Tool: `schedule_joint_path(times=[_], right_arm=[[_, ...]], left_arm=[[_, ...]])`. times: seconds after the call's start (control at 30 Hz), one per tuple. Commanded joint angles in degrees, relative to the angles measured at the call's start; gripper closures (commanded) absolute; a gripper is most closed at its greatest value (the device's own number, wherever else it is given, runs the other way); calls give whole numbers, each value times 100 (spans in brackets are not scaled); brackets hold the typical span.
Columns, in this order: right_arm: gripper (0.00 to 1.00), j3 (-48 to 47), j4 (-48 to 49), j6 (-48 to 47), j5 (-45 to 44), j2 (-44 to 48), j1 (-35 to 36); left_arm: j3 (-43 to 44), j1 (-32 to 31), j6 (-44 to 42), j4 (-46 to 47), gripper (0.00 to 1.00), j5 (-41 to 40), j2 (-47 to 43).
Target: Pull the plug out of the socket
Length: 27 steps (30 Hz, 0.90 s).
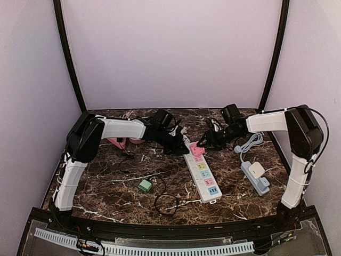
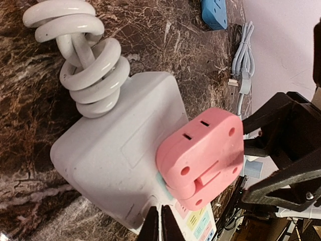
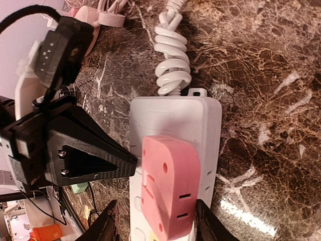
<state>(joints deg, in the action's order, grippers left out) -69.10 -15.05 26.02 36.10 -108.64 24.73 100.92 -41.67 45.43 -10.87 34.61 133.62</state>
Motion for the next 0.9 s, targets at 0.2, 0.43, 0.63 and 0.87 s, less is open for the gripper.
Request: schedule_joint_path(times=[0.2,0.43,0.63,0.87], right_arm=[[55,-110,41,96,120,55,204],[64,-212,158,213,99,-249,315],[78,-193,289,369,48,-348,322],[90,-67,515,554,181,-375,322]], left_arm=[[77,-5,-112,-176,97,-57,-6],[73,-10,-93,-128,97,-64,7],[92,-8,-44,-78,97,-103,25],[215,14,171,121,97,-170,164]])
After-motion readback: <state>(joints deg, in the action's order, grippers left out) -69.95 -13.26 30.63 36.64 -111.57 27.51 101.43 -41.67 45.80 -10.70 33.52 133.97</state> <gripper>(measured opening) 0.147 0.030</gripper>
